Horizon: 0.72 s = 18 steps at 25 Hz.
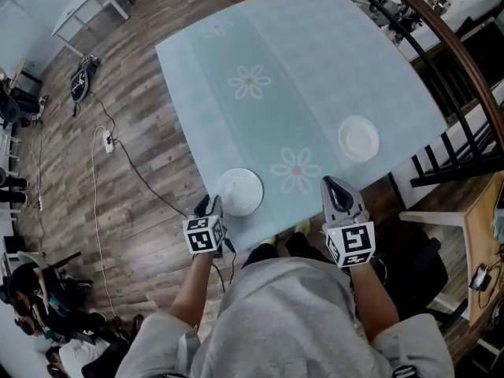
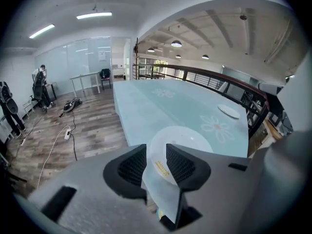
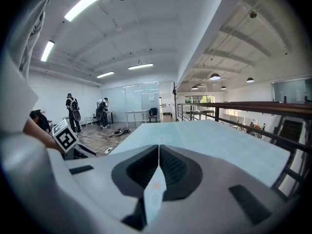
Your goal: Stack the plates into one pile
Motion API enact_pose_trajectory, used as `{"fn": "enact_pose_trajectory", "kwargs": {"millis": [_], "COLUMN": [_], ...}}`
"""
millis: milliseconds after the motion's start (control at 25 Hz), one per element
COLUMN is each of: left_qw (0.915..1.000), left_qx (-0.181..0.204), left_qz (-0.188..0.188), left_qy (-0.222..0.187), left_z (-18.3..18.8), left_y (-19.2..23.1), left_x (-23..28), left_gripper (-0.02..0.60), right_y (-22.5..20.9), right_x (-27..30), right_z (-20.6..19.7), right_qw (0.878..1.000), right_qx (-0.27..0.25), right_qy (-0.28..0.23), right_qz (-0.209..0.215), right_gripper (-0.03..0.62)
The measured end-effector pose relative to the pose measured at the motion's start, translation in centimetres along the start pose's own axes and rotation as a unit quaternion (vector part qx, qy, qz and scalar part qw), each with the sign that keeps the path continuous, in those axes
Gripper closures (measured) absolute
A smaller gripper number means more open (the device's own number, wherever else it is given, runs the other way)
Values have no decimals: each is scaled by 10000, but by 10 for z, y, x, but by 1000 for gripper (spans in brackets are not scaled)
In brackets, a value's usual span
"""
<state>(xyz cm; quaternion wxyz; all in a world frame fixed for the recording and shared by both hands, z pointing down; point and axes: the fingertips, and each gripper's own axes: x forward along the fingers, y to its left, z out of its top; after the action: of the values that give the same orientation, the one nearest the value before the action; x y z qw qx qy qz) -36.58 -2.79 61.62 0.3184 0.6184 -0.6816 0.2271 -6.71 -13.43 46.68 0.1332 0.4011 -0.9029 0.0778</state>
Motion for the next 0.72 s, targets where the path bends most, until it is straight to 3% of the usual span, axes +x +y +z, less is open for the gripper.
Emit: {"fn": "enact_pose_trajectory", "kwargs": {"millis": [440,720], "left_qw": [9967,9935], "left_qx": [73,-191], "left_qz": [-719,-1057], "left_qy": [377,380], "left_z": [-28,-34], "left_y": [-3,-7], "left_x": [31,36], "left_gripper": [456,465], "right_y": [57,72], "right_x": [-8,-24], "right_z": [-9,-22], "right_qw": [9990,9971], "right_qx": [-108,-2], "right_qy": [326,340], "right_qz": [-283,-684], "right_gripper": [566,566]}}
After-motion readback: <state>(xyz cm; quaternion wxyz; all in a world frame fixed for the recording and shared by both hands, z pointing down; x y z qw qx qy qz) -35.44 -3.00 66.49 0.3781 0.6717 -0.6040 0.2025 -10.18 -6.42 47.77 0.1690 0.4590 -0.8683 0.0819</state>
